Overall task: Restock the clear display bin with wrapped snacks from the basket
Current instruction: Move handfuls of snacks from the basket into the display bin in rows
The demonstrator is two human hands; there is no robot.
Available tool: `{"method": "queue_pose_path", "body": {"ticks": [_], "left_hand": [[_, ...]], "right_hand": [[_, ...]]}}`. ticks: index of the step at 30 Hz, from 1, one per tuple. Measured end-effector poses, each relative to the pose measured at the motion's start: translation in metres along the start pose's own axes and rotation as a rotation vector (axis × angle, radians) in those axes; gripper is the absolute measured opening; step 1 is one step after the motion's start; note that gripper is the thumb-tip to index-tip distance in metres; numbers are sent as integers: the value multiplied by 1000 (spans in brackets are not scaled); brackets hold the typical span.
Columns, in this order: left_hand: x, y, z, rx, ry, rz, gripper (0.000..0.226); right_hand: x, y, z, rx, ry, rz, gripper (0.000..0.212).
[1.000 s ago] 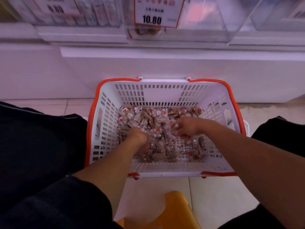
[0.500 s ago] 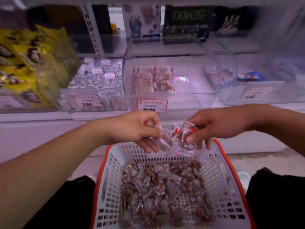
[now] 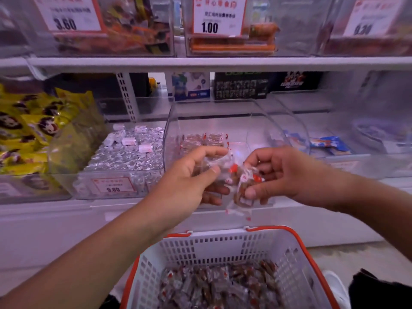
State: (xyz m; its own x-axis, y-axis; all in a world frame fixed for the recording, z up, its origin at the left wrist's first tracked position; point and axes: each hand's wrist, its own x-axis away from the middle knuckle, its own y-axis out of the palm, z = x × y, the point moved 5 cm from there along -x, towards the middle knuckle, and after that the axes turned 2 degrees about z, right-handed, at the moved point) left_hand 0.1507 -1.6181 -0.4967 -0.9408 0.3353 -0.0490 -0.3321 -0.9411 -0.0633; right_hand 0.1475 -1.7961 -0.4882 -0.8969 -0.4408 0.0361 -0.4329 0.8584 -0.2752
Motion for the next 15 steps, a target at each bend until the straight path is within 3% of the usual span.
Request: {"method": "queue_pose_path", "body": {"ticks": [3,6,8,10,15], "left_hand": [[-3,7,1,184,-76,6,32],[-2,10,-2,170,-54,-57,38],[-2,12,-3,149,-30,-59,28],[-5,11,-6,181,-24,-21,13],[-12,8,-10,302,0,39,31]], "right_hand": [[-4,-5,-9,53,-93,158,21],[-3,-2,-6,155,-118,143,25],[-4,1,-5,171,-128,119,28],[-5,1,-6,142,-169,149,27],[-3,-8,-6,-107,-225,406,19]]}}
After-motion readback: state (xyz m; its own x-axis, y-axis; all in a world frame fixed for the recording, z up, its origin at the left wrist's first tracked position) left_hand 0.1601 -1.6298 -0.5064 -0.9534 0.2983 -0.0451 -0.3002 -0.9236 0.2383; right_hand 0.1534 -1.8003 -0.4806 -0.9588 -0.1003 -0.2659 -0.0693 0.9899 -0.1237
